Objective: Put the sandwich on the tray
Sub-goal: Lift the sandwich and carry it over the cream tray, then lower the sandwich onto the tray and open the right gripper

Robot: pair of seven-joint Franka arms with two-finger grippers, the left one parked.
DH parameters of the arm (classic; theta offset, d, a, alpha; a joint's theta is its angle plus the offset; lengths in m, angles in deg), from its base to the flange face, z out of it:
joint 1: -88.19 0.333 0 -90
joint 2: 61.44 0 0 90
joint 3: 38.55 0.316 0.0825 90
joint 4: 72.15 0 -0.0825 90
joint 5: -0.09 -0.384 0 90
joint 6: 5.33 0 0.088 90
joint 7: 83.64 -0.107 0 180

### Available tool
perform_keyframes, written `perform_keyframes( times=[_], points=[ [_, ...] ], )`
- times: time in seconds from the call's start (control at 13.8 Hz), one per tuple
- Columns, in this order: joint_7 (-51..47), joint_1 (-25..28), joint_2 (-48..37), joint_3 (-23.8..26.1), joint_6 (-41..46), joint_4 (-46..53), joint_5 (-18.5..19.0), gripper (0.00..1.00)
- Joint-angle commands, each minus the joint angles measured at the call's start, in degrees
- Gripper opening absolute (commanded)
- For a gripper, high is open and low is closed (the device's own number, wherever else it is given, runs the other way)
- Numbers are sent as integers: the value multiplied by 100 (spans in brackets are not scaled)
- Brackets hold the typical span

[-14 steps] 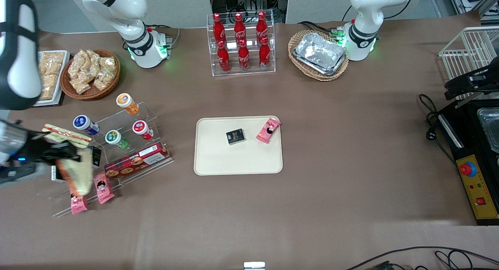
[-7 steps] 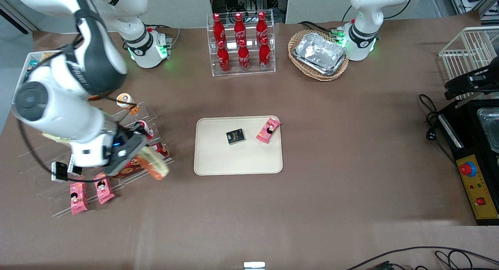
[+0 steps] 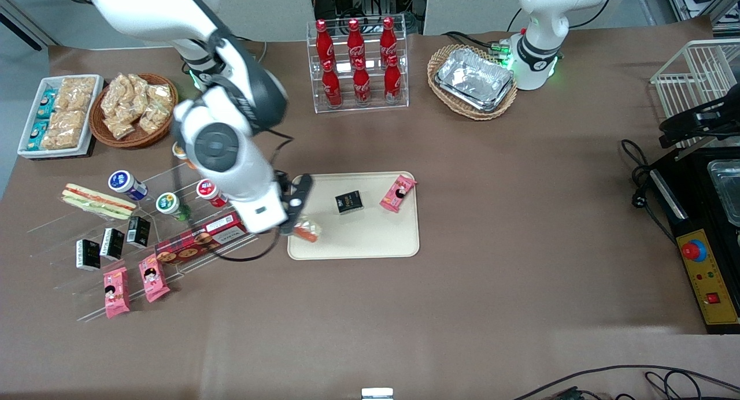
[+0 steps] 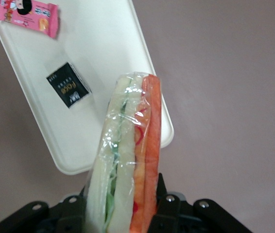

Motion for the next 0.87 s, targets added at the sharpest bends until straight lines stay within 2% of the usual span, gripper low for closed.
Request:
perform_keyframes(
  times=[0.0, 0.22, 0.8],
  points=[
    [274, 457, 546, -19, -528, 127, 376, 50],
    [239, 810, 1011, -28, -897, 144, 685, 50],
    [230, 880, 1698, -63, -1820, 144, 975, 50]
  ],
)
